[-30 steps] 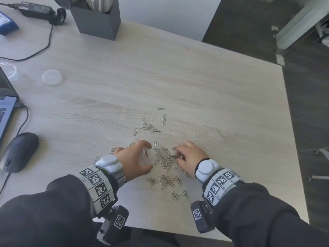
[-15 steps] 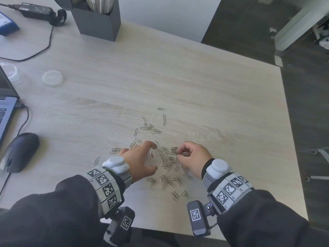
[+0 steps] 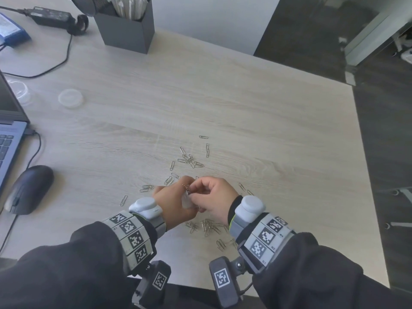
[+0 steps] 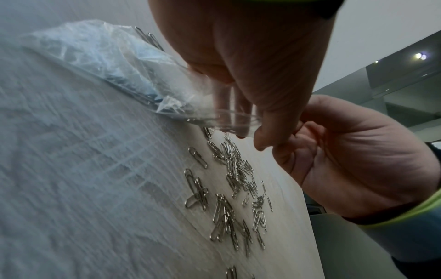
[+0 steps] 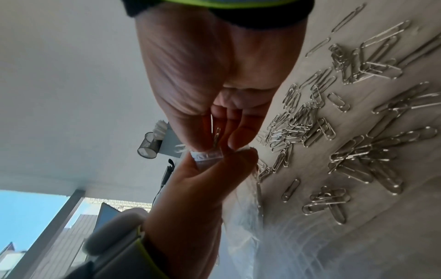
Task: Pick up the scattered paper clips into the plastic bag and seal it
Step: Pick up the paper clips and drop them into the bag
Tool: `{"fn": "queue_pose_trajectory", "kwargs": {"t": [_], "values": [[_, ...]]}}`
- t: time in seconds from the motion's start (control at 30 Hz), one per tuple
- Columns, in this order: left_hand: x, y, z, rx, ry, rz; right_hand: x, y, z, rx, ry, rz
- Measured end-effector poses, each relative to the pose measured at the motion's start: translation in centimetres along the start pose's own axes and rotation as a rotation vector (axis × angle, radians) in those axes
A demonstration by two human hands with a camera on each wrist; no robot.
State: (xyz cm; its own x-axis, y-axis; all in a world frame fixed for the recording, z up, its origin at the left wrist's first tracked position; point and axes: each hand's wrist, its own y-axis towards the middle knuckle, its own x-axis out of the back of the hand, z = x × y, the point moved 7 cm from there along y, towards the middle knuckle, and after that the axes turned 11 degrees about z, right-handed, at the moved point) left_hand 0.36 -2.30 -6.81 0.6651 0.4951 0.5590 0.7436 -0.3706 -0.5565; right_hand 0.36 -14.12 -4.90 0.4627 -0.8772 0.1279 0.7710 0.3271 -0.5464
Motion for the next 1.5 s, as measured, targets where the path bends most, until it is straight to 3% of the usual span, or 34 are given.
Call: {"fn": "queue_pose_trajectory", "kwargs": {"t": [0.3,0.43,0.53,0.63,0.7,0.97,1.2,1.5], "values": [[0.0,-0.2,0.5,-0.028,-0.017,0.004,1.3,-1.9,1.0,-0.004,-0.193,0.024],[-0.1,-0.1,1.1,-0.056,-0.038,0.041,5.9,-2.7,-0.6,-0.037,-0.233,-0.136],[0.1,-0.2,1.3,-0.062,-0.042,0.039,10.6,-3.5,-3.6,-0.156,-0.454,-0.284],[0.3,-0.2,1.4,-0.050,-0.017,0.039,12.6,-4.4,-7.1,-0.351,-0.621,-0.235],[0.4,-0.2,1.4,-0.037,0.007,0.036,12.3,-4.8,-8.6,-0.403,-0.663,-0.180],[0.3,0.0,1.5,-0.037,0.021,0.017,7.1,-3.4,-8.1,-0.221,-0.755,-0.026],[0.3,-0.1,1.8,-0.027,0.009,0.025,6.1,-2.0,-6.8,-0.185,-0.705,-0.116],[0.7,-0.6,2.7,-0.005,-0.005,0.001,3.9,0.5,-4.9,-0.128,-0.845,-0.036]]}}
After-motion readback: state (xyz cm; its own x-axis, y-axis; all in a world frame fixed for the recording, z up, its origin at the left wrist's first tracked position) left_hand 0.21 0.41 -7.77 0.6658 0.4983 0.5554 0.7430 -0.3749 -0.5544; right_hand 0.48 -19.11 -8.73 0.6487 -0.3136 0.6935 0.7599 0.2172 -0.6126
